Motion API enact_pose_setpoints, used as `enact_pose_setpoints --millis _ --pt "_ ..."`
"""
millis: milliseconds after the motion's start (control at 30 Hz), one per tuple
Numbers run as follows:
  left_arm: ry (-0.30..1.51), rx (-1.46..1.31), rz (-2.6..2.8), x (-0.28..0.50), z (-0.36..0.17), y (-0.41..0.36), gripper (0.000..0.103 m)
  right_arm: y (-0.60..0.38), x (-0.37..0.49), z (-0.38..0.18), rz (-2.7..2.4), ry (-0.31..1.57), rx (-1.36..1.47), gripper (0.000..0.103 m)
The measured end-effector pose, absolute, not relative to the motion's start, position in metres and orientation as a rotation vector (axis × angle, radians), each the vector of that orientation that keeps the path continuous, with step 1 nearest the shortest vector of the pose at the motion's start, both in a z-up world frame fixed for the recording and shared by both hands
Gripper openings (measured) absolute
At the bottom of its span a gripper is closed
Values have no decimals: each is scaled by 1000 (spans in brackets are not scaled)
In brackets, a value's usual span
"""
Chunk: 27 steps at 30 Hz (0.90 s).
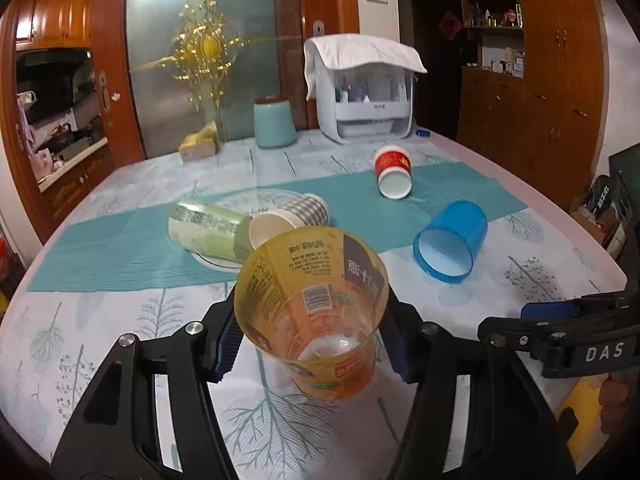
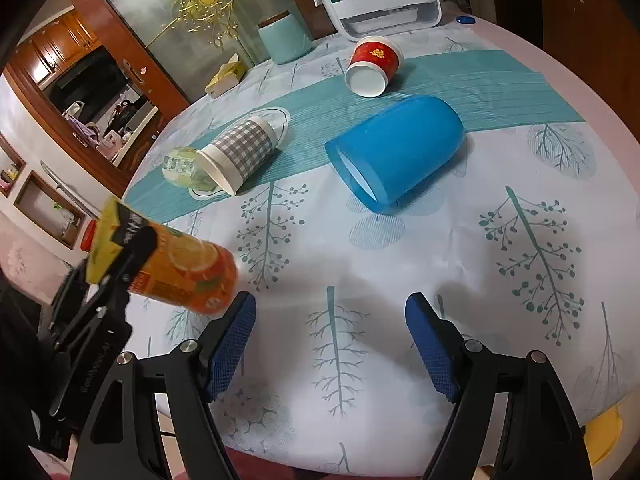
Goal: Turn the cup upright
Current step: 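Lower the yellow cup upright onto the table with the left gripper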
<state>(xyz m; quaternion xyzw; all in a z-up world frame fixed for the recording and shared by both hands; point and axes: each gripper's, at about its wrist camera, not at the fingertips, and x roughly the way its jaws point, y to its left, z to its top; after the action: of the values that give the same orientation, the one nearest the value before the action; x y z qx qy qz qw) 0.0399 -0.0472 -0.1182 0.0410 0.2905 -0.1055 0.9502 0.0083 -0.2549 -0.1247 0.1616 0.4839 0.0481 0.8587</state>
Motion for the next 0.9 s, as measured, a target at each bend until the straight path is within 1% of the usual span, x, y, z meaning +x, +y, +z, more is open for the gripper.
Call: enact_pose_setpoints --millis 167,233,300,333,400,533,600,667,800,900 --pt "614 125 -232 42 -118 -55 60 -257 5 -128 87 1022 344 79" --pt "625 121 -229 45 -118 -56 66 -257 5 -131 75 1034 345 79" --pt "635 116 -220 47 -117 -55 86 -257 4 -132 71 1043 347 79" --pt "637 112 -217 47 -115 -54 88 -256 4 -132 70 1048 347 79" --pt "644 104 -218 47 -112 -51 89 -256 3 -133 64 1059 341 79" --pt "671 74 -223 44 -99 -41 93 -252 -1 -128 18 1061 320 92" --pt "666 49 -220 39 -90 -35 99 -250 -5 -122 7 1056 318 93" --pt "661 31 -210 32 -81 -28 101 -249 -7 -115 6 1054 327 95" --pt "639 15 -191 12 -56 -9 102 -243 -8 -98 -15 1065 369 101" --pt "637 2 -153 -2 -35 8 102 -233 -8 -83 -11 1064 367 101"
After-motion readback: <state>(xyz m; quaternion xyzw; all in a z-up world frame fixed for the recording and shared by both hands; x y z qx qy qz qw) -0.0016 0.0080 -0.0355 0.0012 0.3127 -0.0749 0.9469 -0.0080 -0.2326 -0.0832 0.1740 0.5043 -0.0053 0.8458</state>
